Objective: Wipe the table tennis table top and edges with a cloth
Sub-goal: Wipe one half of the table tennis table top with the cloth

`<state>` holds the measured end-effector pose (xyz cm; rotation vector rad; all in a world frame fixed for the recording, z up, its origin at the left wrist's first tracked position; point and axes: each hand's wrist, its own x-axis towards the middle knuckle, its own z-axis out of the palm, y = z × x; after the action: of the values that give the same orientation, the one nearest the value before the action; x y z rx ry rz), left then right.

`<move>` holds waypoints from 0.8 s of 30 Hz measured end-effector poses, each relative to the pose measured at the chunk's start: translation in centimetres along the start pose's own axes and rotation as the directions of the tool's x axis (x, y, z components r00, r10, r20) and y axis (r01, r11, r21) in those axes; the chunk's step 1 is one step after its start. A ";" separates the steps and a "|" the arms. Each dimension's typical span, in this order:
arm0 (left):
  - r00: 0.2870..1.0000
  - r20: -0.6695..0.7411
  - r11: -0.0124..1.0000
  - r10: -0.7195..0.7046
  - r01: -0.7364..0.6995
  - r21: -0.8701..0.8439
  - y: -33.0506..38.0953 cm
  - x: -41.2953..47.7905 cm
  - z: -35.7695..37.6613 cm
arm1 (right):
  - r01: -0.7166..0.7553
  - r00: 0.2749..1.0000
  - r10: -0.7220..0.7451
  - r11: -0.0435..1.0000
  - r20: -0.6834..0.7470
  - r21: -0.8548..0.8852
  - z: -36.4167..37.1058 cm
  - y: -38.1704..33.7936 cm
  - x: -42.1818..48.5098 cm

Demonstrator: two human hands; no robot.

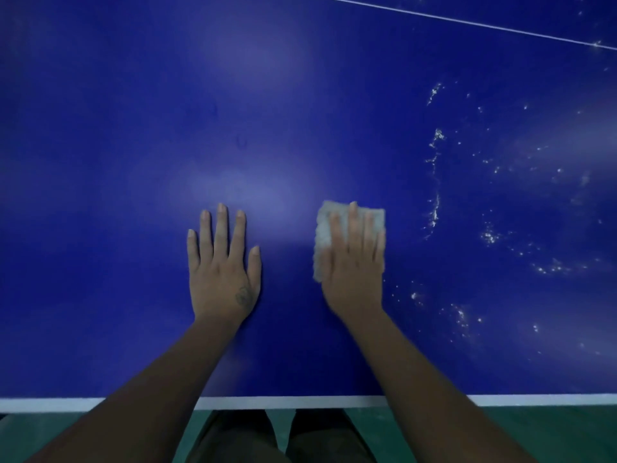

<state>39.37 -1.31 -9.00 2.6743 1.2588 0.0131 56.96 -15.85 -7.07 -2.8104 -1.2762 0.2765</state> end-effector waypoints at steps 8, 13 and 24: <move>1.000 0.008 1.000 0.001 -0.001 -0.008 0.2 -7.4 0.4 | 0.063 0.995 -0.058 0.996 0.081 -0.070 -0.6 7.4 -0.6; 1.000 0.011 1.000 -0.016 0.016 -0.006 0.4 -7.6 0.3 | -0.211 0.977 0.211 0.977 0.021 -0.014 -1.3 7.6 1.2; 1.000 -0.005 0.999 -0.030 0.030 -0.011 0.6 -7.6 0.0 | 0.310 0.942 -0.308 0.951 0.130 0.011 0.4 3.9 -8.8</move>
<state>34.90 -7.51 -8.38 2.6479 1.2966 0.0229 54.09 -25.05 -6.63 -2.5802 -1.7230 0.4435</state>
